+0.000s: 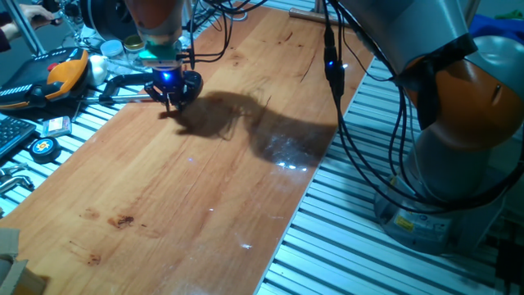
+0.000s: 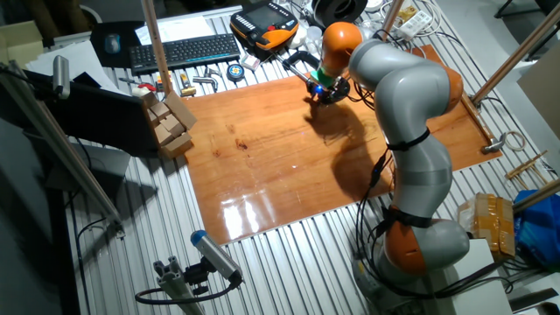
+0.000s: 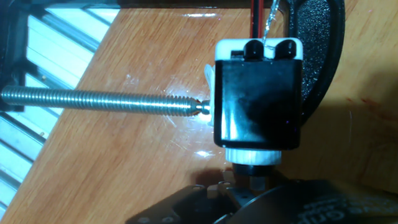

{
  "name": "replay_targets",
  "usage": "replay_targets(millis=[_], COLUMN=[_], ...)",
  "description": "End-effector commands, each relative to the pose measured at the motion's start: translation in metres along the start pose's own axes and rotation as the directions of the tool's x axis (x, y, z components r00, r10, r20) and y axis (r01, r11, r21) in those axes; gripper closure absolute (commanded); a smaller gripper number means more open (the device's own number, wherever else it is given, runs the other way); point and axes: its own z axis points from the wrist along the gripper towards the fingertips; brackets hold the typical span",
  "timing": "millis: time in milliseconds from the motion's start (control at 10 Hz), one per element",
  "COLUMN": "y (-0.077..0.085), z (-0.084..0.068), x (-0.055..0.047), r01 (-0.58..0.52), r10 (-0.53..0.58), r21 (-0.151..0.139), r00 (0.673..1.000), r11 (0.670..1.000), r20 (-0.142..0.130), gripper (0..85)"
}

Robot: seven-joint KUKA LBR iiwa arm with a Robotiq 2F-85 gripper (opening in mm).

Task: Sharpen the pencil with a pencil sharpener

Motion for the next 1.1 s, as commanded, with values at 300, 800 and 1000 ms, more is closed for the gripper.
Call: replay_targets(millis=[300, 800, 1000], y=[0.0025, 0.0063, 0.0070], z=[-0.0014, -0.0033, -0.0031], x=[0.0003, 0.0005, 0.0000], r01=[0.006, 0.004, 0.004], r10=[-0.006, -0.004, -0.004], r21=[0.002, 0.013, 0.011], r00=[1.000, 1.000, 1.000], r11=[1.000, 1.000, 1.000], r20=[0.003, 0.008, 0.006], gripper=[68.0, 51.0, 68.0])
